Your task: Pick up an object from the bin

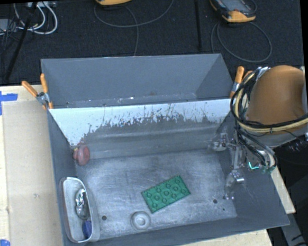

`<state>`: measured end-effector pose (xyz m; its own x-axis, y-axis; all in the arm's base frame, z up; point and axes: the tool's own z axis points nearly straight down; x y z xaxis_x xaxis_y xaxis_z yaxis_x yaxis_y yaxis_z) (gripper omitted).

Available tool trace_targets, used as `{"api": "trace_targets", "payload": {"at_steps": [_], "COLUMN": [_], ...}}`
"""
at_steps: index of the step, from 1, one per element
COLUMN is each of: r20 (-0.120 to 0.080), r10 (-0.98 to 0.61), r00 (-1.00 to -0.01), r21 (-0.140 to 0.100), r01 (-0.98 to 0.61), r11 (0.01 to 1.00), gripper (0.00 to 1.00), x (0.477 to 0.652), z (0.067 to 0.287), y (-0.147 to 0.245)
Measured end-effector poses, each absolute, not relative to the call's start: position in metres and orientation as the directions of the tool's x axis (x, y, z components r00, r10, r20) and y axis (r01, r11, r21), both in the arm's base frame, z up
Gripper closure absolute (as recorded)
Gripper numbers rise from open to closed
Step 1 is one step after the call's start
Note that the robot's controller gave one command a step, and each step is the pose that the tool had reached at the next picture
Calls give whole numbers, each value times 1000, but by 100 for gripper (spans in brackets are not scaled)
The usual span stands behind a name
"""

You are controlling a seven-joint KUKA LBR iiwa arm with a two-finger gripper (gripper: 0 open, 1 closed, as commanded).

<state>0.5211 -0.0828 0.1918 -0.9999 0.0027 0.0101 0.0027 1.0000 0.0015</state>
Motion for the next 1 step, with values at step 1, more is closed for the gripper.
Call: {"api": "trace_targets", "payload": {"at_steps": [1], "r20": [-4], "r10": [-239], "r00": [-971], "r21": [0], "r01": [-239], "r11": [971], "gripper": [0], "x": [523], "z": [70], "y": [13]}}
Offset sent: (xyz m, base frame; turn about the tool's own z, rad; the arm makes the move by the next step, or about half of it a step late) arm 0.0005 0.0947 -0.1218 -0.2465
